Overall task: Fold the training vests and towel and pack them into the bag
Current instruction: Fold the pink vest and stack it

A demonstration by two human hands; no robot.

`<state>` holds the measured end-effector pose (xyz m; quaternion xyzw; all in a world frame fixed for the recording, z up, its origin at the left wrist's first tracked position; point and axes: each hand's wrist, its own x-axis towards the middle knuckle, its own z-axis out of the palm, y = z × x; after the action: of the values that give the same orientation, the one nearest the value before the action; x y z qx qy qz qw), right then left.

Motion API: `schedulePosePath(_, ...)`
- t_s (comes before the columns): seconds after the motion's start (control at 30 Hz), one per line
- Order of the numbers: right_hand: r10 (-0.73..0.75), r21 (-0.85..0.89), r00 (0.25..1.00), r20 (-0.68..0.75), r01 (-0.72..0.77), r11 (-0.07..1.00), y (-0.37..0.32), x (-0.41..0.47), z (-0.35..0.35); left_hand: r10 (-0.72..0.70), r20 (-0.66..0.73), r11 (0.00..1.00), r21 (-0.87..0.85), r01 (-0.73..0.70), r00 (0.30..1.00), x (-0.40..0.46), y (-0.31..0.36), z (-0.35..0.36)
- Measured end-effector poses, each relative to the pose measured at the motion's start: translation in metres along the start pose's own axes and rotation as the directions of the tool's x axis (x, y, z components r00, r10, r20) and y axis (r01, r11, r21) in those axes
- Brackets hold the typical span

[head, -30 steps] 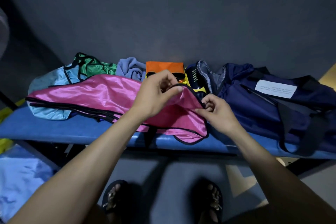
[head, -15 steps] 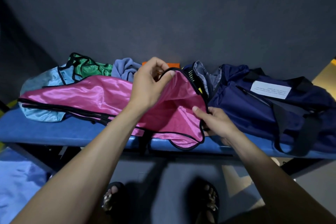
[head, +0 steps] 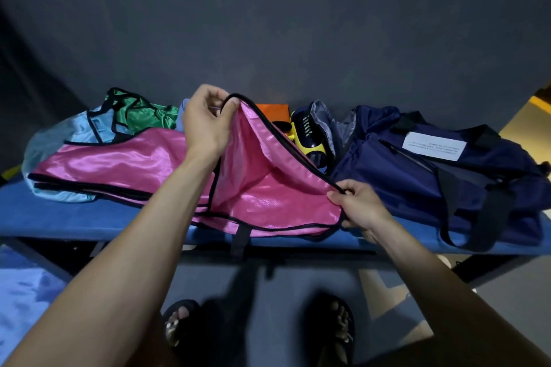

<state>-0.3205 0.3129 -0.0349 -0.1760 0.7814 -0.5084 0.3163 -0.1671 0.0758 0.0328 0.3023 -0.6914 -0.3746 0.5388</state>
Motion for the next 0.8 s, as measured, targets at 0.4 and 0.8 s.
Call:
schedulePosePath(0.4, 0.172, -0.154, 0.924, 0.341, -0.126, 0.98, 0.002, -0.016, -0.014, -0.001, 0.093, 1.0, 0.013, -0.001, 0.996, -0.007, 0.0, 0.012)
schedulePosePath(0.8, -0.172, 0.119, 0.98, 0.103, 0.159, 0.98, -0.004, -0.017, -0.015, 0.091, 0.88, 0.874, 0.154, -0.461, 0.466, -0.058, 0.018, 0.011)
